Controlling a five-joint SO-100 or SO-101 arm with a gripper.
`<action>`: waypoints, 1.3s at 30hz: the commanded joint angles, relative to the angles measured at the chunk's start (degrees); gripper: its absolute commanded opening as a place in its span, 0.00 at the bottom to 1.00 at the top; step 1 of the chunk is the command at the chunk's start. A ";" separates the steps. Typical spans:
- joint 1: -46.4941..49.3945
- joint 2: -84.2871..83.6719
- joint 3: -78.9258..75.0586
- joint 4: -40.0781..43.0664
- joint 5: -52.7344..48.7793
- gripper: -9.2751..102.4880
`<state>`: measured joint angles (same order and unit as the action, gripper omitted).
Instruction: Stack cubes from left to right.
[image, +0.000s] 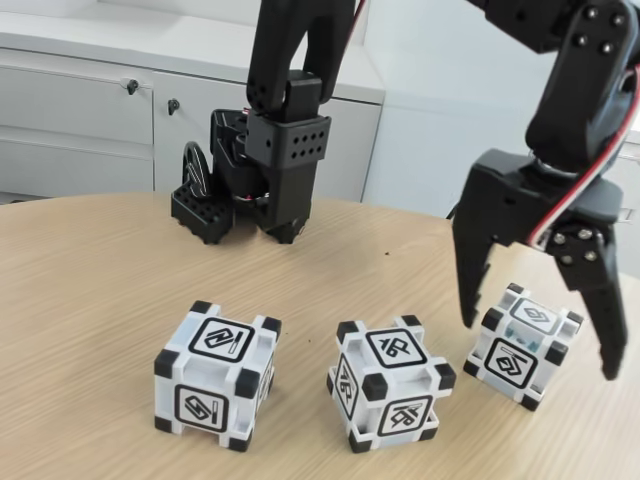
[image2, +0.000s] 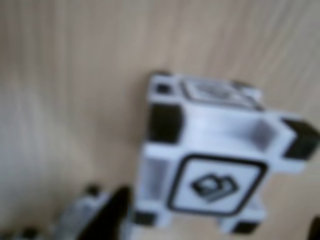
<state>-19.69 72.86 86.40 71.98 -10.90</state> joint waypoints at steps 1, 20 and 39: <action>-0.18 -0.18 -2.55 -1.41 -0.70 0.42; -8.00 -3.08 -1.93 -1.41 14.68 0.33; -7.12 -3.16 -1.49 -1.41 18.98 0.24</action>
<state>-27.60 69.52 86.13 70.84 7.38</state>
